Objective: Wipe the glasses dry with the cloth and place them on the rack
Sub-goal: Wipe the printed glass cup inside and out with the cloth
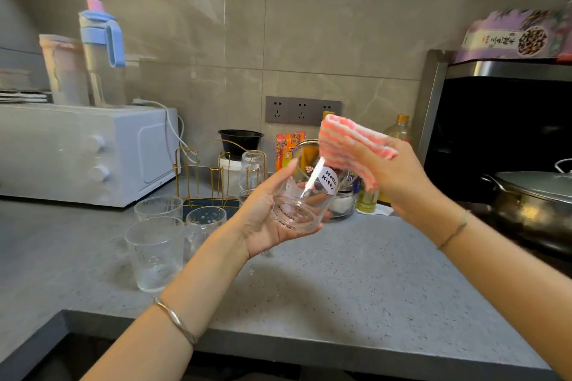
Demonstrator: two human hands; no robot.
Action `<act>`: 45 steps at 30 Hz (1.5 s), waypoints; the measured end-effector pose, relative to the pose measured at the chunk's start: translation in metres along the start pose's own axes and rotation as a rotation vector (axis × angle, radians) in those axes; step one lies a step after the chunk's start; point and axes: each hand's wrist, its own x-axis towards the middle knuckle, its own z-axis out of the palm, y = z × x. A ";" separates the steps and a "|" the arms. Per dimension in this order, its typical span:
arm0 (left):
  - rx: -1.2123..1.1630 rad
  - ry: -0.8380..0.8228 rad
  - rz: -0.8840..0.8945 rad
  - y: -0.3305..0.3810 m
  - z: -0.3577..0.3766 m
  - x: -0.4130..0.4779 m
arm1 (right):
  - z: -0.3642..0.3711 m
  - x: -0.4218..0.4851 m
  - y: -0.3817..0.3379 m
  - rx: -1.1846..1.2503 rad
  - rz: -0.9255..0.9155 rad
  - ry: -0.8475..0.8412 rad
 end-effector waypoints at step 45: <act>-0.458 -0.019 0.120 0.017 0.046 -0.009 | 0.045 -0.024 0.036 -1.087 -0.775 0.210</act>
